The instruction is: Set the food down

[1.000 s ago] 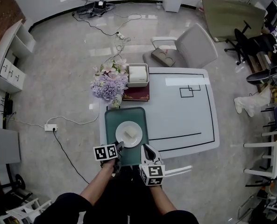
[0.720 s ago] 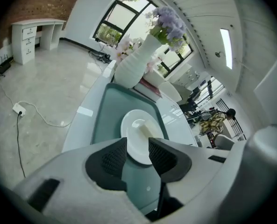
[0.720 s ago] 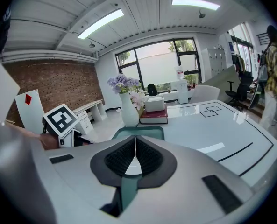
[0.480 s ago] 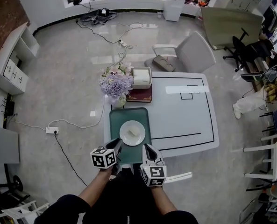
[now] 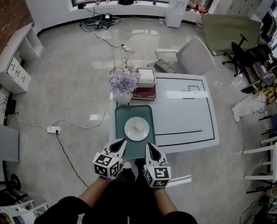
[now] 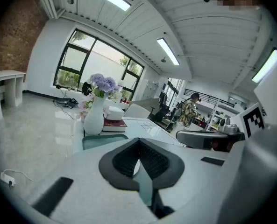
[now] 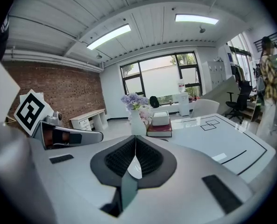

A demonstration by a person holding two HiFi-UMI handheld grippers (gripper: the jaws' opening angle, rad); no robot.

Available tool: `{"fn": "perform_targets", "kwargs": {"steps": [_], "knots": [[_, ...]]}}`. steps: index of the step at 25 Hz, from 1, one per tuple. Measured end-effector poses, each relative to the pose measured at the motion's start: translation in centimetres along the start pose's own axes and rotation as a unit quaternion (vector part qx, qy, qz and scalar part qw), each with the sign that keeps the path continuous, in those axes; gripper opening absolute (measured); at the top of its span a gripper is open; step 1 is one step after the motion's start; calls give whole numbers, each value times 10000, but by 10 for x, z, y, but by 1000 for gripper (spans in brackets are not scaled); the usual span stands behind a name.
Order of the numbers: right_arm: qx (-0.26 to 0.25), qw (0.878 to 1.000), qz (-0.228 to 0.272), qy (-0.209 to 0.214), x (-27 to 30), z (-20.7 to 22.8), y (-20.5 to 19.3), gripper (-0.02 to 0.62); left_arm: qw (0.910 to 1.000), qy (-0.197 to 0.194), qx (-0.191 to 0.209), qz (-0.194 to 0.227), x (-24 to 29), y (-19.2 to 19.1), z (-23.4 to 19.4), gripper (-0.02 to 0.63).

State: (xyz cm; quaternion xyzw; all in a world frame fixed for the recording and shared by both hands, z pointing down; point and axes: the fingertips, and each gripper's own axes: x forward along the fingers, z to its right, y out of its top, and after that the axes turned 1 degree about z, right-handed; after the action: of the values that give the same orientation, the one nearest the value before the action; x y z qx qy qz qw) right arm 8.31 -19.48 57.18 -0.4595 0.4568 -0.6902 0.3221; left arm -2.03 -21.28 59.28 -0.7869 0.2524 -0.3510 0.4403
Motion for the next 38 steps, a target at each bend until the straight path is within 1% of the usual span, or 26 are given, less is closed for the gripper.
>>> {"fn": "perform_targets", "kwargs": {"steps": [3,8,14,17,20,24,29,34,38], "knots": [[-20,10000,9,8,-11,-8,-2,10,10000,-49,29,27,-12,-2,9,5],[-103,9998,28,137,-24,-19,-3,9,9999,-55,110,27,-28,-5,24,5],[-246,9989,77,381,-38,-28,-4,9,9989,108,371,265,-44,-1,45,5],[-290,9984,104,482,-51,-35,0,9,9980,296,484,278,-58,0,53,5],[-312,9979,119,554,-66,-37,-2,9,9973,377,444,453,-68,-3,66,5],[-345,9974,128,625,-85,-36,-11,9,9969,452,378,524,-73,-13,83,5],[-312,9972,99,674,-110,-38,-21,9,9968,509,330,528,-85,-26,106,5],[-300,9967,187,725,-128,-40,-26,9,9966,555,408,460,-97,-38,121,5],[-255,9963,199,793,-141,-45,-34,9,9969,556,373,420,-107,-47,130,5]]}}
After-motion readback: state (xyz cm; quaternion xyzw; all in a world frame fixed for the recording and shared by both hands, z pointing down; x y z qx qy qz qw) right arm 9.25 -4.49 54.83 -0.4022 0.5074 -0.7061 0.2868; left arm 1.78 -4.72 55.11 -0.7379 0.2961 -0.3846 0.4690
